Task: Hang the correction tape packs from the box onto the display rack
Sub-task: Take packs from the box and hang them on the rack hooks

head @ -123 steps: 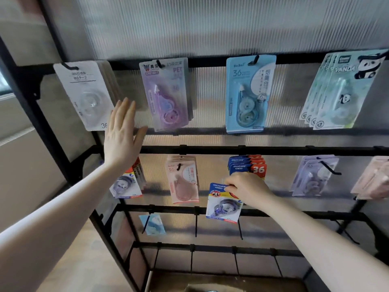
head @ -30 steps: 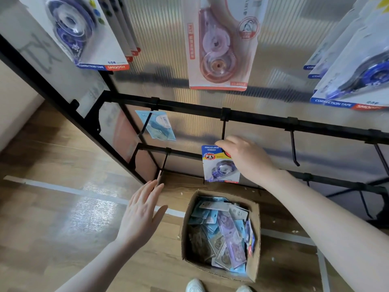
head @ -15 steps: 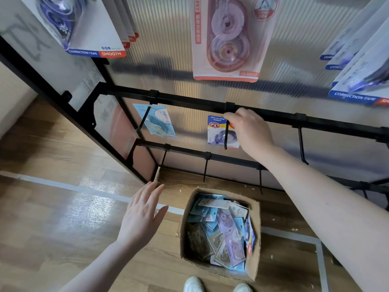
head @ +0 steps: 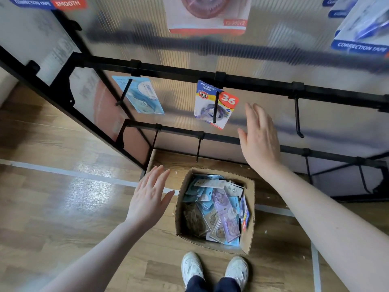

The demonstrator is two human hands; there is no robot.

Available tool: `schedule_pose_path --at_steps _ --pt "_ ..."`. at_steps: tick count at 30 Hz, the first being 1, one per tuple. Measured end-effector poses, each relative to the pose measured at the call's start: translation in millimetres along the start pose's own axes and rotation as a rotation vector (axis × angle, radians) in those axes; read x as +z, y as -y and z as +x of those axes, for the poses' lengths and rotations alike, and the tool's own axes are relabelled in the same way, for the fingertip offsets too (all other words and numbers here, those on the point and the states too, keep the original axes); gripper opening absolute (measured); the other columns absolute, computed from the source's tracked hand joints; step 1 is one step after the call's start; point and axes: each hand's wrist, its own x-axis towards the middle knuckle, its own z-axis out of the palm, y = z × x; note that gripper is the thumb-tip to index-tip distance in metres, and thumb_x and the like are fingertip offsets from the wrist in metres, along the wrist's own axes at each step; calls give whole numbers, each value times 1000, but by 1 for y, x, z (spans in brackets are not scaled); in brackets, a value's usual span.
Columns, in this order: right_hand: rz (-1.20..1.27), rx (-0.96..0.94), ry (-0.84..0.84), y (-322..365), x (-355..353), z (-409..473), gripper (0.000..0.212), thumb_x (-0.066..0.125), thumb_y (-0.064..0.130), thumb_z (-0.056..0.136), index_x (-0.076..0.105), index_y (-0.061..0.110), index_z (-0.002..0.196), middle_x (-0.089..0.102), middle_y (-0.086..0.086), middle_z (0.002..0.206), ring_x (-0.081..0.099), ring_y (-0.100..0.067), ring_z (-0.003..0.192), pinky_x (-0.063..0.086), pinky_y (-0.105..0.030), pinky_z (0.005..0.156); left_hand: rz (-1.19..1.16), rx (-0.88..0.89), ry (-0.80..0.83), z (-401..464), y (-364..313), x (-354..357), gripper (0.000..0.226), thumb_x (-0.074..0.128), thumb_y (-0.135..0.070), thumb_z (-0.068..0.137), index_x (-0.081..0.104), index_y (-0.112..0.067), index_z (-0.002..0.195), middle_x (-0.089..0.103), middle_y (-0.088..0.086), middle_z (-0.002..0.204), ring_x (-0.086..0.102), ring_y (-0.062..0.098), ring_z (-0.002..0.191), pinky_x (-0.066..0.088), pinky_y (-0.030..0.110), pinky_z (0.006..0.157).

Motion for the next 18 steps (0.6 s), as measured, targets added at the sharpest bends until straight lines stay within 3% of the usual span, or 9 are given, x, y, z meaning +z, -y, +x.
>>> schedule_pose_path --at_steps 4,7,11,15,18 --pt "-15 41 95 -20 8 -28 47 58 13 90 45 3 134 48 -21 132 50 -35 118 43 -42 96 -24 11 27 2 -15 14 58 37 -49 88 46 -14 133 45 9 140 42 28 130 39 43 100" --pt "-27 62 178 -32 16 -53 44 57 14 91 47 3 132 51 -19 129 50 -35 117 43 -42 96 -24 -9 45 4 -26 25 51 48 -42 92 45 -16 136 40 7 145 36 25 134 38 44 101" --pt "-35 133 297 -49 36 -95 42 55 16 92 47 6 133 51 -17 130 51 -33 116 44 -41 94 -15 18 72 3 -31 52 50 58 -35 87 50 -12 130 48 12 138 46 31 127 42 45 97" --pt "-64 201 434 -75 68 -151 42 53 17 92 48 6 132 52 -16 129 50 -31 118 42 -42 98 -33 -29 150 -4 -30 98 57 41 -47 90 41 -17 139 35 7 148 31 26 137 30 42 108" --pt "-81 245 559 -94 96 -194 43 53 18 91 48 6 132 51 -16 129 50 -33 118 41 -43 97 -21 -8 197 -11 -28 138 63 33 -52 86 45 -14 136 41 10 144 38 29 133 32 42 106"
